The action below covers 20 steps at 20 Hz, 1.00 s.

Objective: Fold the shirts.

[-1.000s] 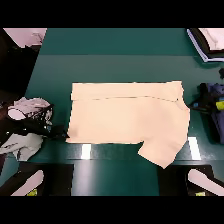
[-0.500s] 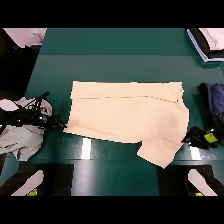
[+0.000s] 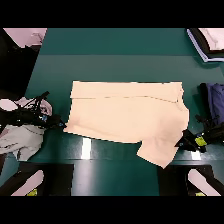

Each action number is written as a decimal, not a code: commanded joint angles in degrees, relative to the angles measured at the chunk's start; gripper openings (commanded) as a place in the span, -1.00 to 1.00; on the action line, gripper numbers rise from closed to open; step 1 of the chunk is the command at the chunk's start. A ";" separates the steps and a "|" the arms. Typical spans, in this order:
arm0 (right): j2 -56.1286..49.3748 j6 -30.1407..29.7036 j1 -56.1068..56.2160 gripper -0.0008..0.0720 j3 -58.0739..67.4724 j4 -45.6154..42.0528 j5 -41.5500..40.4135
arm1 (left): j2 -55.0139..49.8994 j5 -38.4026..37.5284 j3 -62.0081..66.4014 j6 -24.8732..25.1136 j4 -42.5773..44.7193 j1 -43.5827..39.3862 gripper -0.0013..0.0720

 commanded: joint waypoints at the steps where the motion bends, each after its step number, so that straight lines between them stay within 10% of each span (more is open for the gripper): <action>1: 1.31 -1.97 0.04 -0.94 -0.26 0.72 -0.15 | 0.04 -0.94 0.07 0.02 0.02 0.00 -0.90; 10: 18.29 -1.03 0.11 -0.94 14.99 -1.86 2.49 | 8.00 -9.03 1.57 -2.14 -3.96 0.00 -0.90; 20: -10.40 -1.29 11.98 -0.94 39.76 -1.20 -9.86 | -7.21 7.58 16.57 -2.60 -6.01 0.00 -0.90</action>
